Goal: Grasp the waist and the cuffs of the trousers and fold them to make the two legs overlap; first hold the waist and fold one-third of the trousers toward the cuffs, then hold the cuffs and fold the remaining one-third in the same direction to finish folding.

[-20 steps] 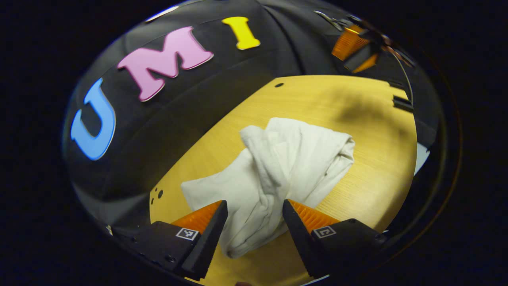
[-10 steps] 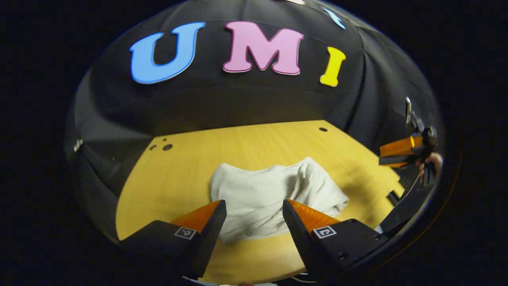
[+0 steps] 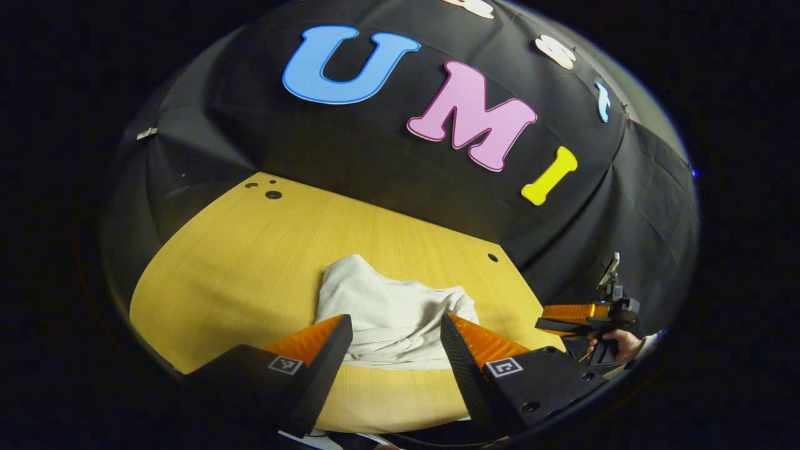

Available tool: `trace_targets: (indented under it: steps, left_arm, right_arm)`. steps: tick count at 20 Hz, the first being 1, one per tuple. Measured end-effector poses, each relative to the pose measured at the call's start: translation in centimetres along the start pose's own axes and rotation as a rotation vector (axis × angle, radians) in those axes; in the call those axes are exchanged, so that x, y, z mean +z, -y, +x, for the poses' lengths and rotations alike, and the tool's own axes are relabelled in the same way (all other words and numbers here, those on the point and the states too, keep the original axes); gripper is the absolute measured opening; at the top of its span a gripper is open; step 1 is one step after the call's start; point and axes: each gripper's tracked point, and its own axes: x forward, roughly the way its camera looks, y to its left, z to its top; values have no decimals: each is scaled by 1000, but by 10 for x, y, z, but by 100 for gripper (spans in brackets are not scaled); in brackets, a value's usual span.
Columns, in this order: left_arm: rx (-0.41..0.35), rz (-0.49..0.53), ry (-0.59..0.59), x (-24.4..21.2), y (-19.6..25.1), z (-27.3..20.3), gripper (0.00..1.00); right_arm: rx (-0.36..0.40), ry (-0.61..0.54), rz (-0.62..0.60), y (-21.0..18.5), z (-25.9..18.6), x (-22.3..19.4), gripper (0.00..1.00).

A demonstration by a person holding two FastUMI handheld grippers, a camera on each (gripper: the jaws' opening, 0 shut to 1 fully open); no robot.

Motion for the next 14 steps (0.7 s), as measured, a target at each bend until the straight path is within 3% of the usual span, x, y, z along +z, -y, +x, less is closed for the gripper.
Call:
trace_targets:
  steps: [3,6,10,14]
  left_arm:
    - [9,-21,-2,-7,-3,-11,90]
    - [16,-20,-21,-13,-11,-26,90]
    - [10,-32,-33,-20,-16,-35,90]
    - [2,-31,-40,-24,-22,-47,90]
  right_arm:
    - [-11,-5,16,-3,3,-1,74]
    - [-8,-6,0,-13,4,-6,89]
    - [4,2,-6,-27,-1,-18,98]
    - [4,14,-15,-35,-8,-24,98]
